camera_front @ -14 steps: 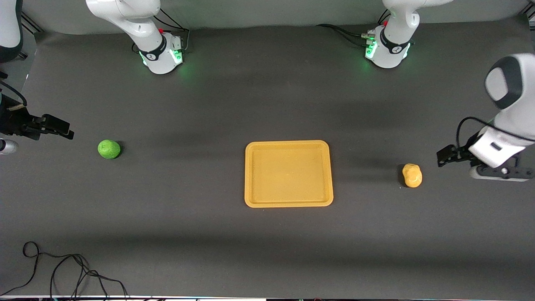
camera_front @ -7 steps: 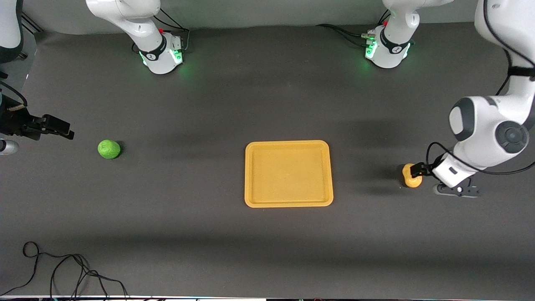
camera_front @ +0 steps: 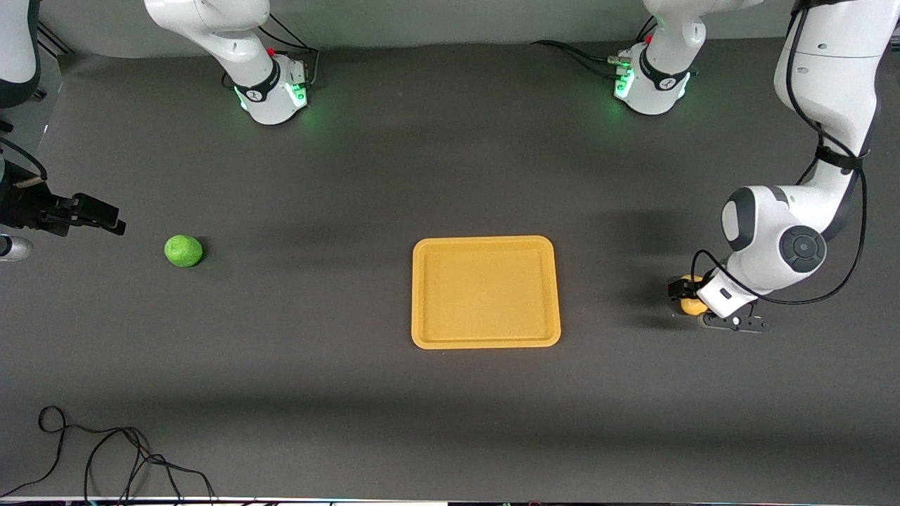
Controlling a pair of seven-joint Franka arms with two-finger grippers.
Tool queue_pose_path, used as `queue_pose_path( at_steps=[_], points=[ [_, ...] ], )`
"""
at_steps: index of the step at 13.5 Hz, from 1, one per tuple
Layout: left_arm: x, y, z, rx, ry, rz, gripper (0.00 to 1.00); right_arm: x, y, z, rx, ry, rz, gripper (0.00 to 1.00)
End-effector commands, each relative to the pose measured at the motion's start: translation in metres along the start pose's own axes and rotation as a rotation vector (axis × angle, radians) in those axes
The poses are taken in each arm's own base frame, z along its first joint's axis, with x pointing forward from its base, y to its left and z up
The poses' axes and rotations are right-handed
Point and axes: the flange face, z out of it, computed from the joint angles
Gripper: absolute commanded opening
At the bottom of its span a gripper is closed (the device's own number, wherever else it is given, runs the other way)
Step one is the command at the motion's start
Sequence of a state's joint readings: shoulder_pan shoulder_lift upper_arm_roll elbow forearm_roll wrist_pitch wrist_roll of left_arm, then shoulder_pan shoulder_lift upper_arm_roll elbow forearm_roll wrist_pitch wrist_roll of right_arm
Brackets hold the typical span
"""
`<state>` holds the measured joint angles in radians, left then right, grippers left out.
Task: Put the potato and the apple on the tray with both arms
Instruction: 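Lower the left gripper over the yellow potato and close on it, then carry the potato with the left gripper over the tray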
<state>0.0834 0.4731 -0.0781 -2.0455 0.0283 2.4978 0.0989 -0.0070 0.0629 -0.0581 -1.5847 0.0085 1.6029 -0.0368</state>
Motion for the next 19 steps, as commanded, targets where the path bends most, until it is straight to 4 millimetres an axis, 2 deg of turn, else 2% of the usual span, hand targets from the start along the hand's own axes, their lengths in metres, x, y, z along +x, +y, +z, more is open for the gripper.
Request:
queue_pose_path(
  at_steps=[1, 2, 3, 4, 6, 7, 8, 10, 13, 15, 16, 17, 18, 19],
  points=[
    [-0.008, 0.001, 0.004, 0.009, -0.003, 0.013, 0.99, -0.002, 0.000, 0.000, -0.012, -0.006, 0.005, 1.00],
    [-0.008, 0.000, 0.007, 0.008, -0.006, 0.010, 0.89, -0.001, 0.000, 0.000, -0.012, -0.005, 0.005, 1.00],
    [-0.008, 0.000, 0.007, 0.008, -0.006, 0.010, 0.73, -0.002, 0.000, 0.000, -0.012, -0.006, 0.005, 1.00],
    [-0.008, 0.000, 0.005, 0.009, -0.003, 0.010, 0.62, -0.001, 0.000, 0.000, -0.012, -0.005, 0.005, 1.00],
    [-0.006, 0.001, -0.006, 0.012, 0.012, 0.003, 0.33, -0.002, 0.000, 0.000, -0.012, -0.006, 0.005, 1.00],
    [-0.005, 0.002, -0.012, 0.014, 0.018, 0.003, 0.23, -0.002, 0.000, 0.000, -0.012, -0.006, 0.005, 1.00],
    [-0.003, 0.005, -0.024, 0.015, 0.031, -0.011, 0.16, -0.002, 0.000, 0.001, -0.012, -0.008, 0.005, 1.00],
    [0.002, 0.022, -0.050, 0.015, 0.061, -0.071, 0.14, -0.002, 0.000, 0.000, -0.012, -0.006, 0.004, 1.00],
    [0.018, 0.101, -0.084, -0.002, 0.073, -0.154, 0.13, -0.001, 0.000, 0.001, -0.012, -0.006, 0.004, 1.00],
    [0.028, 0.167, -0.100, -0.024, 0.078, -0.165, 0.13, -0.002, 0.001, 0.001, -0.012, -0.006, 0.007, 1.00],
    [0.030, 0.208, -0.097, -0.070, 0.080, -0.192, 0.13, -0.002, 0.001, 0.001, -0.012, -0.008, 0.005, 1.00],
    [0.036, 0.240, -0.098, -0.112, 0.082, -0.202, 0.12, -0.002, 0.001, 0.001, -0.012, -0.008, 0.005, 1.00],
    [0.036, 0.280, -0.087, -0.127, 0.070, -0.172, 0.10, -0.002, 0.001, 0.001, -0.012, -0.008, 0.007, 1.00],
    [0.034, 0.308, -0.079, -0.132, 0.062, -0.166, 0.09, -0.002, 0.001, 0.001, -0.012, -0.008, 0.007, 1.00]
  ],
)
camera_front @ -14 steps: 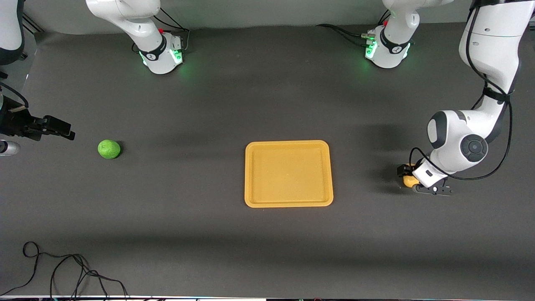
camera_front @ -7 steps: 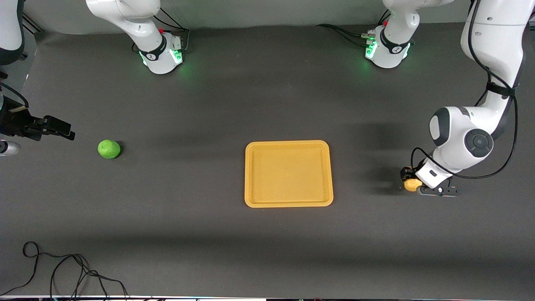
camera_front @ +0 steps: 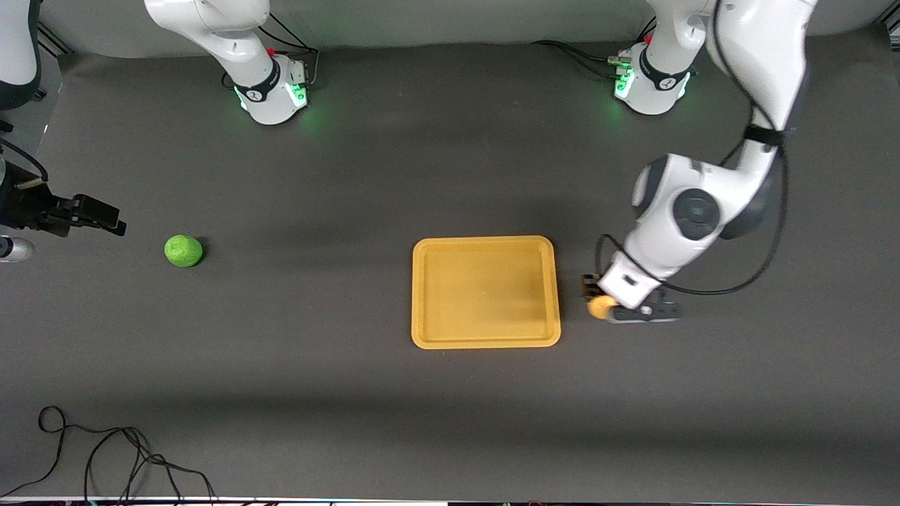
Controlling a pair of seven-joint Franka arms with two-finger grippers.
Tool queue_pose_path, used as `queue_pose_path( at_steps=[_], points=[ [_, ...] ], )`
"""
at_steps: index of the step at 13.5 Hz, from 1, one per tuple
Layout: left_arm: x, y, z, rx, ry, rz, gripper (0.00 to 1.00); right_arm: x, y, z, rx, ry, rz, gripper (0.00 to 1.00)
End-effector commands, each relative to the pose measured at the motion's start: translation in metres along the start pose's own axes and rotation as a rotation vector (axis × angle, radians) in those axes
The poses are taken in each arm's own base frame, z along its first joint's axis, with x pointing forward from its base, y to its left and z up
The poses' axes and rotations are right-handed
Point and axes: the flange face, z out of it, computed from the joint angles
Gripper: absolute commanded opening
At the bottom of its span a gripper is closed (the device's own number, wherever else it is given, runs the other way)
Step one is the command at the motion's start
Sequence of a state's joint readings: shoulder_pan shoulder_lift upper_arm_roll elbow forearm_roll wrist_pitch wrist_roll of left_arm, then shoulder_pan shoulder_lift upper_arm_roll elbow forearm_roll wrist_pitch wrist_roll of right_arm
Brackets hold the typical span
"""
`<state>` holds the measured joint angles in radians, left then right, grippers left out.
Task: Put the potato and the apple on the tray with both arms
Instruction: 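Carry the potato with the left gripper over the tray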
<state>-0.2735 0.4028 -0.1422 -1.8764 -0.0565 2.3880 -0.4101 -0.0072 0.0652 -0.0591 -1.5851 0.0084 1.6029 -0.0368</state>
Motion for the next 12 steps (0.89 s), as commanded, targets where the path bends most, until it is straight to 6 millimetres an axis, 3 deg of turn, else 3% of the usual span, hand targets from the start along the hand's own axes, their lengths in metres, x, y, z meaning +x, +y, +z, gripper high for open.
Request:
queue_pose_path(
  at_steps=[1, 3, 9, 12],
  points=[
    [-0.005, 0.066, 0.035, -0.020, -0.031, -0.019, 0.06, -0.002, 0.002, -0.001, -0.011, -0.005, 0.008, 1.00],
    [-0.014, 0.085, 0.052, -0.015, -0.045, -0.015, 0.06, -0.003, 0.002, -0.001, -0.011, -0.004, 0.007, 1.00],
    [-0.018, 0.072, 0.079, 0.043, -0.078, 0.000, 0.06, -0.002, 0.003, 0.000, -0.011, -0.007, 0.010, 1.00],
    [-0.018, 0.072, 0.081, 0.057, -0.071, -0.022, 0.17, -0.002, 0.003, 0.000, -0.011, -0.007, 0.010, 1.00]
  ],
)
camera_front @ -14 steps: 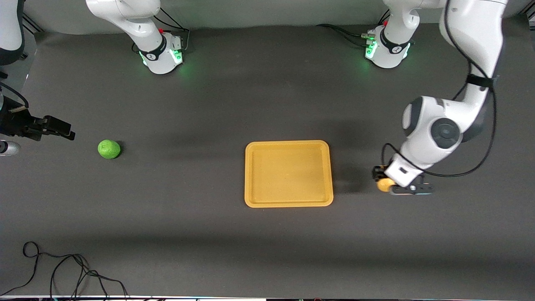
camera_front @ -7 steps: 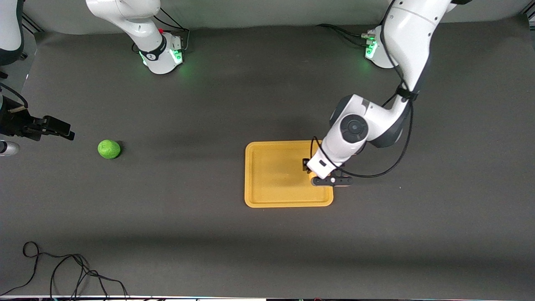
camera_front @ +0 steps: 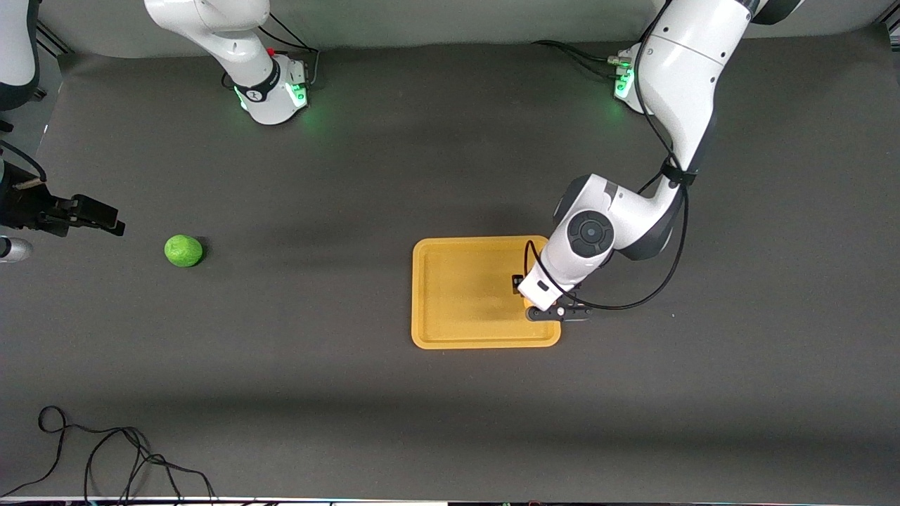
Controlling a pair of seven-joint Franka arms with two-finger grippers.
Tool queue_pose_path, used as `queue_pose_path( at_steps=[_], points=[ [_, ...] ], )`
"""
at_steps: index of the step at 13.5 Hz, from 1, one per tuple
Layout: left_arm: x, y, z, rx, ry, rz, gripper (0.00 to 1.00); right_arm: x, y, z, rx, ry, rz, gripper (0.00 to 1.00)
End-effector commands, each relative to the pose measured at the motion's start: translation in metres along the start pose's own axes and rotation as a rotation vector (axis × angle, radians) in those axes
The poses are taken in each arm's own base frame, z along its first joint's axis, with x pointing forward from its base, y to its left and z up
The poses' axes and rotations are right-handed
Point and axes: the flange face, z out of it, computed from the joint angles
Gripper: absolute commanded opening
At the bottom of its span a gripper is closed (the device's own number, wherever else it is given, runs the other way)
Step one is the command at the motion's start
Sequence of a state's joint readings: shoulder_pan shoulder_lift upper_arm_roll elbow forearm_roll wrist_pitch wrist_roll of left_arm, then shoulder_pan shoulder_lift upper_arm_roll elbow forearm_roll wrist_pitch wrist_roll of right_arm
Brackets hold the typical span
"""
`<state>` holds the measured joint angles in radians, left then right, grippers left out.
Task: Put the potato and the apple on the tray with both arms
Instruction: 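Release the potato onto the tray and raise the left gripper away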
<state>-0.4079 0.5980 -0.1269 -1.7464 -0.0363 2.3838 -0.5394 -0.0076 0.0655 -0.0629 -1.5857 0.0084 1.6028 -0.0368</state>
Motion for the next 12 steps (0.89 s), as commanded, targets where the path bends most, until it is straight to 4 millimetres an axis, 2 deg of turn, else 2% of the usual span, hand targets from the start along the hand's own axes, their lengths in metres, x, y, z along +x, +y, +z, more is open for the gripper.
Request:
queue_pose_path(
  at_steps=[1, 2, 4, 5, 6, 7, 9, 10, 11, 12],
  points=[
    [0.000, 0.002, 0.006, 0.034, -0.002, -0.011, 0.17, -0.002, 0.001, 0.000, -0.011, -0.006, 0.006, 1.00],
    [-0.001, 0.000, 0.013, 0.039, -0.010, -0.010, 0.17, -0.003, 0.001, -0.001, -0.011, -0.004, 0.006, 1.00],
    [-0.001, -0.001, 0.013, 0.048, -0.007, -0.004, 0.19, -0.003, 0.001, -0.001, -0.011, -0.004, 0.006, 1.00],
    [-0.001, -0.001, 0.013, 0.048, -0.007, -0.004, 0.56, -0.003, 0.001, 0.000, -0.011, -0.006, 0.006, 1.00],
    [-0.002, 0.001, 0.013, 0.054, -0.006, 0.003, 0.99, -0.003, 0.003, -0.002, -0.011, -0.003, 0.004, 1.00],
    [-0.002, 0.001, 0.012, 0.055, -0.003, -0.008, 1.00, -0.004, 0.010, -0.003, -0.011, 0.000, -0.003, 1.00],
    [-0.001, 0.002, 0.006, 0.053, 0.004, -0.032, 1.00, -0.008, 0.045, -0.003, -0.011, 0.003, -0.057, 1.00],
    [0.001, 0.000, -0.004, 0.052, 0.009, -0.037, 1.00, -0.013, 0.062, -0.001, -0.009, 0.000, -0.075, 1.00],
    [0.002, -0.003, -0.022, 0.064, -0.001, -0.044, 1.00, -0.019, 0.078, 0.000, -0.007, -0.002, -0.079, 1.00],
    [0.002, -0.009, -0.048, 0.082, -0.015, -0.047, 1.00, -0.031, 0.098, -0.001, -0.003, 0.008, -0.085, 1.00]
  ],
)
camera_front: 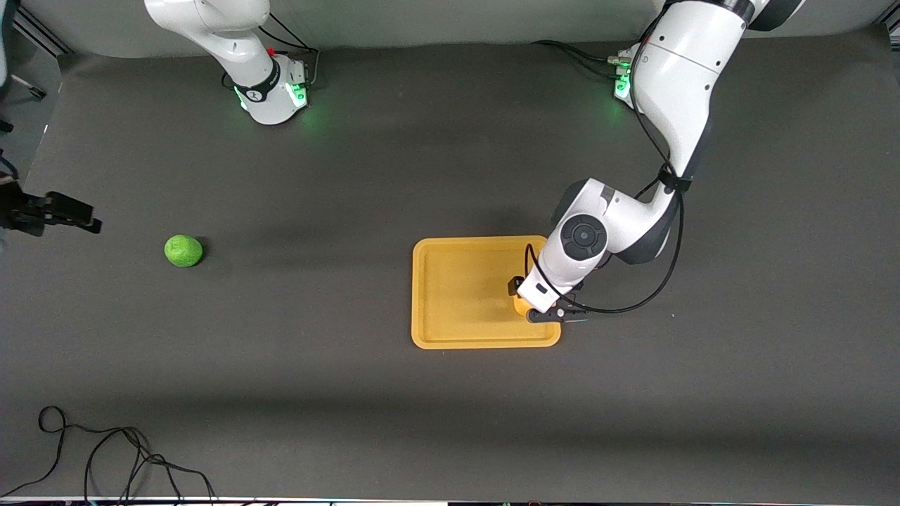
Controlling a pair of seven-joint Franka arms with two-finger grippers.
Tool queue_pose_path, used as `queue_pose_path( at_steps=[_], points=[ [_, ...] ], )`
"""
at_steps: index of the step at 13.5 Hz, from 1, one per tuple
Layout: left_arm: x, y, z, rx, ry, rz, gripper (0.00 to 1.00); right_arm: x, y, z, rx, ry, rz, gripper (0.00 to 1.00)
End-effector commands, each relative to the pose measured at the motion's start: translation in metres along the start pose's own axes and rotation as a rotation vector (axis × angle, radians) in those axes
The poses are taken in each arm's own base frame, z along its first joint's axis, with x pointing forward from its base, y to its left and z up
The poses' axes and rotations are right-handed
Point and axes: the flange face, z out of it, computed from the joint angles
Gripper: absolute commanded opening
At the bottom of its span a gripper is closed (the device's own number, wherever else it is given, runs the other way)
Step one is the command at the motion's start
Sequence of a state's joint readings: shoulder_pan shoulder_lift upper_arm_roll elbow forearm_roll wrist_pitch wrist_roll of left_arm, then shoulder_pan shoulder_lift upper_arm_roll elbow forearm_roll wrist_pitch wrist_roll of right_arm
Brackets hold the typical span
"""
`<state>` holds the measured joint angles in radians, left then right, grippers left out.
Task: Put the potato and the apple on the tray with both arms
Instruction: 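Release the potato onto the tray and raise the left gripper away, then move the right gripper down toward the green apple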
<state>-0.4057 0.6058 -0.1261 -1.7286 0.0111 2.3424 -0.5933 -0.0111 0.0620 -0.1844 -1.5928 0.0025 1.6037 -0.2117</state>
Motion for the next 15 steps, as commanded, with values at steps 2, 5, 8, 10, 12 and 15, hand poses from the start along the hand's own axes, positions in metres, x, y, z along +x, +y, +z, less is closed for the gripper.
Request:
queue_pose_path(
  at_steps=[2, 5, 8, 10, 12, 15],
  points=[
    [0.011, -0.048, -0.117, 0.055, -0.009, -0.054, 1.00, -0.063, 0.057, 0.011, 0.025, 0.052, -0.046, 1.00],
    [0.017, -0.104, -0.186, 0.067, -0.009, -0.011, 1.00, -0.117, 0.070, 0.036, -0.001, 0.077, -0.055, 1.00],
    [0.022, -0.173, -0.242, 0.073, -0.001, 0.046, 1.00, -0.135, 0.070, 0.067, 0.000, 0.081, -0.060, 1.00],
    [0.019, -0.204, -0.275, 0.071, 0.028, 0.053, 1.00, -0.129, 0.068, 0.091, -0.004, 0.046, -0.067, 1.00],
    [0.012, -0.232, -0.297, 0.078, 0.029, 0.107, 1.00, -0.120, 0.068, 0.119, -0.015, 0.028, -0.071, 1.00],
    [-0.004, -0.282, -0.342, 0.074, 0.042, 0.153, 1.00, -0.107, 0.070, 0.186, -0.035, 0.025, -0.067, 1.00]
  ],
)
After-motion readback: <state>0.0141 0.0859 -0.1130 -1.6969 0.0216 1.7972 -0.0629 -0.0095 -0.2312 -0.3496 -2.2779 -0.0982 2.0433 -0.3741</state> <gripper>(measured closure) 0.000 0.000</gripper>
